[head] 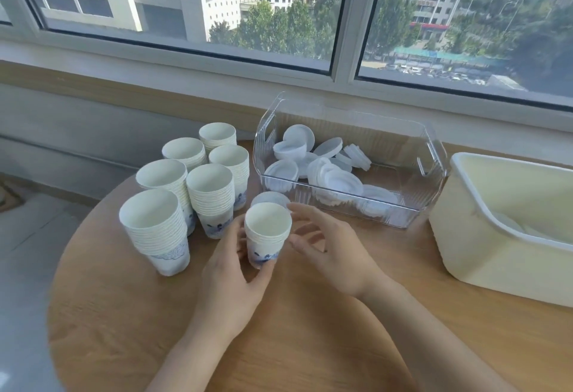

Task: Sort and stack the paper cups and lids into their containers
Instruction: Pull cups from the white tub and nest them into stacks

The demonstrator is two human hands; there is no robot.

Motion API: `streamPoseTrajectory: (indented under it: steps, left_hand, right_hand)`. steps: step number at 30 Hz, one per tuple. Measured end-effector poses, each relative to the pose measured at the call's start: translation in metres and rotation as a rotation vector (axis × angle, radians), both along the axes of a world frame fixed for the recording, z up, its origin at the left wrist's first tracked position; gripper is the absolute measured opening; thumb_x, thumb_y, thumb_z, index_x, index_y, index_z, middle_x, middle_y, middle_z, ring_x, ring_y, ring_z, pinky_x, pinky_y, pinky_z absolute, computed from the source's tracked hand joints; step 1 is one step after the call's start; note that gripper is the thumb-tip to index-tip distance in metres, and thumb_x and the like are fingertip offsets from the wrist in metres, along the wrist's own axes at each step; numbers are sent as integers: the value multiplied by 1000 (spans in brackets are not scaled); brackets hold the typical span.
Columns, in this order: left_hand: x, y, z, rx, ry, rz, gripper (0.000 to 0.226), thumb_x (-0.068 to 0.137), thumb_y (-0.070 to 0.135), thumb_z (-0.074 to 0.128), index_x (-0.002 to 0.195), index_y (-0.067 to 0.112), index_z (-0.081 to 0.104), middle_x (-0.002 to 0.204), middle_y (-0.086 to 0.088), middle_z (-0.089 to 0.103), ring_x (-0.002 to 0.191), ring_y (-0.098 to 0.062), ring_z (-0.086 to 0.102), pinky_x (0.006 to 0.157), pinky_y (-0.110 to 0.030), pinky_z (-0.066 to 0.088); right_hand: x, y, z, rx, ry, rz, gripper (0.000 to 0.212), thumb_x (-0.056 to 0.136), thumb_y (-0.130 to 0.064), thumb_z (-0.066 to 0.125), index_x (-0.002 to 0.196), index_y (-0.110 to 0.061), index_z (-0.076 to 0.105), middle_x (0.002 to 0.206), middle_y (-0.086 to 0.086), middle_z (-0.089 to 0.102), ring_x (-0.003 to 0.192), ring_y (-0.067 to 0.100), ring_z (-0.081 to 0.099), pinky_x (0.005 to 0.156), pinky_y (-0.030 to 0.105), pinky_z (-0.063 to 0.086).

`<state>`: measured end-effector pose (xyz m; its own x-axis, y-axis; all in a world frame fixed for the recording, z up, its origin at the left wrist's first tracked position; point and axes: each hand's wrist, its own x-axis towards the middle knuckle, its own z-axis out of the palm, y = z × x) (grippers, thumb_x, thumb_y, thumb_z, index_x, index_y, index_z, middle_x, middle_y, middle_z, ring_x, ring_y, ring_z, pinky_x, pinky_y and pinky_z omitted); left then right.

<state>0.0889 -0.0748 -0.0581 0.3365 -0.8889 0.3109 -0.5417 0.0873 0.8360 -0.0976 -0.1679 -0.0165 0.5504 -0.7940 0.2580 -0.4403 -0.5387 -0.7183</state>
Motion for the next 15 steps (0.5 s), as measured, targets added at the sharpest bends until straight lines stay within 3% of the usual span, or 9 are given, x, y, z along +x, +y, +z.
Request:
streamPoseTrajectory:
  steps: [7,10,15]
  left_hand:
    - [12,8,-4,-9,2,78,71,84,31,85,143,36,47,125,22,65,109,-4,66,93,-37,57]
    - [13,12,-3,-31,13,114,65,82,29,86,135,39,49,115,24,65,100,-4,67,87,-35,58]
    - [16,19,-4,-29,7,171,64,83,27,86,133,38,48,111,24,66,98,1,65,83,-27,55]
  right_hand:
    - [25,3,-1,4,86,119,42,100,-31,66,139,-42,53,118,-21,70,103,3,67,87,17,51]
    - [28,-2,0,-42,140,148,41,101,-34,65,139,-42,55,123,-23,67,102,2,66,87,21,52]
    - [26,-22,-8,-208,385,39,43,104,-29,57,146,-35,55,152,-18,50,135,14,47,107,36,45]
